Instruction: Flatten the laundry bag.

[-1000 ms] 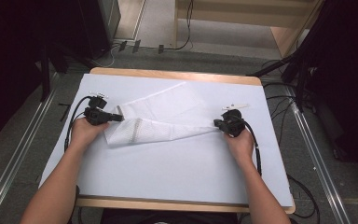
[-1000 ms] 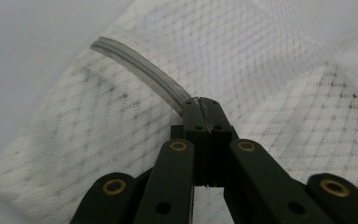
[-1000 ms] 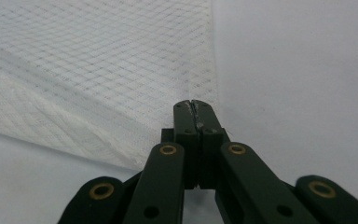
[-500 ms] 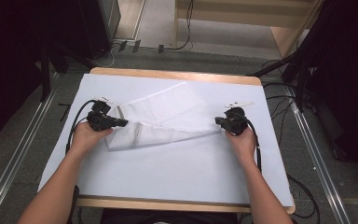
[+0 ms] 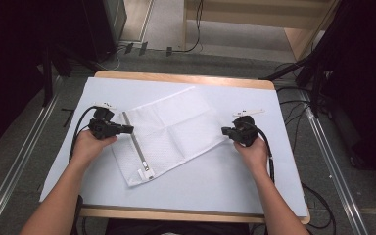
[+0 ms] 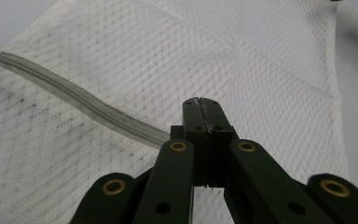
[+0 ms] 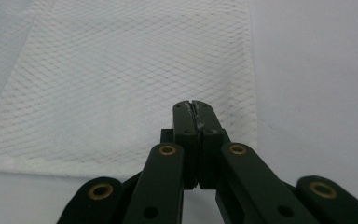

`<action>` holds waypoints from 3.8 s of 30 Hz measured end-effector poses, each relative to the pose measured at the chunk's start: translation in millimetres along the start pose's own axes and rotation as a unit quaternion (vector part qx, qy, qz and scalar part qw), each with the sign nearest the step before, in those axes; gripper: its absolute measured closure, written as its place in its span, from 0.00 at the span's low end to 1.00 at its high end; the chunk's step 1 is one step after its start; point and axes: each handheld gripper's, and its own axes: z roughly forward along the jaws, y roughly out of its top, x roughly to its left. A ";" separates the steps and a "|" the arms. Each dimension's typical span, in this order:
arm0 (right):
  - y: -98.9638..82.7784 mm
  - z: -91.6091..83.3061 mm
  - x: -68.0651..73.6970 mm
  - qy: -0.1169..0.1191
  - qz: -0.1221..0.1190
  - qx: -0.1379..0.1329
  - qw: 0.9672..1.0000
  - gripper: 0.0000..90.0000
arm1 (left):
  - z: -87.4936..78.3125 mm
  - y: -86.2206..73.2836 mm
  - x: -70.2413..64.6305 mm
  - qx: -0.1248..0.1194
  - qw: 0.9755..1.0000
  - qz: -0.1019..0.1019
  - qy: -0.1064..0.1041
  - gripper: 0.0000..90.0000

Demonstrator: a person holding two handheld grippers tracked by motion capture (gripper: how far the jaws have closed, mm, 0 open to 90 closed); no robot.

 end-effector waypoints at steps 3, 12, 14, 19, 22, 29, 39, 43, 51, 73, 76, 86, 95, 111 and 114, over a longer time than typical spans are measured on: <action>-2.5 -4.1 2.1 0.000 -0.002 0.000 1.000 1.00 | -0.8 0.9 1.6 0.002 1.000 0.004 0.009 1.00; -10.7 -20.4 9.8 0.007 0.002 -0.008 1.000 0.94 | 4.8 21.4 11.0 0.007 0.999 0.024 0.029 0.90; -12.4 -23.1 12.9 0.008 -0.003 -0.011 1.000 0.93 | 6.6 29.2 14.0 0.012 0.999 0.020 0.029 0.90; -16.4 -21.9 21.7 0.008 -0.013 -0.006 1.000 0.91 | 12.5 43.0 21.4 0.010 0.999 0.032 0.036 0.87; -19.5 -19.0 24.3 0.007 -0.016 0.002 1.000 0.90 | 18.2 50.1 30.4 0.027 0.998 0.033 0.047 0.85; -21.5 -13.5 27.7 0.006 -0.015 0.011 1.000 0.89 | 28.2 55.8 53.8 0.029 0.996 0.034 0.076 0.74; -21.1 -6.1 32.0 0.013 -0.023 0.021 0.999 0.87 | 28.2 48.9 70.0 0.023 0.994 0.032 0.103 0.64; -21.5 -4.6 33.2 0.012 -0.021 0.020 1.000 0.86 | 34.1 46.6 72.0 0.029 0.993 0.032 0.106 0.64; -23.5 -4.3 20.3 -0.007 -0.007 0.013 1.000 0.83 | 35.2 45.2 72.2 0.025 0.995 0.030 0.097 0.79; -30.9 -5.4 -16.4 -0.067 0.044 -0.009 0.997 0.59 | 27.9 36.1 64.5 0.044 0.996 0.002 0.075 0.98; -29.9 3.3 -18.0 -0.064 0.045 -0.010 0.997 0.65 | 27.2 34.2 62.4 0.044 0.997 -0.002 0.071 0.98; -16.0 16.0 -14.9 -0.082 0.026 0.007 0.996 1.00 | 21.0 25.8 55.9 0.046 0.997 -0.005 0.058 0.98; 5.3 25.1 -35.9 -0.088 0.035 0.015 0.995 0.99 | 10.1 8.4 33.9 0.034 0.998 -0.015 0.042 0.98; 43.3 43.3 -56.6 -0.083 0.029 0.018 0.996 0.99 | -5.0 -22.5 -10.5 0.042 0.999 0.006 0.018 0.98; 44.3 44.0 -55.8 -0.077 0.032 0.013 0.996 0.93 | -4.8 -21.3 -10.5 0.040 0.999 0.010 0.023 0.95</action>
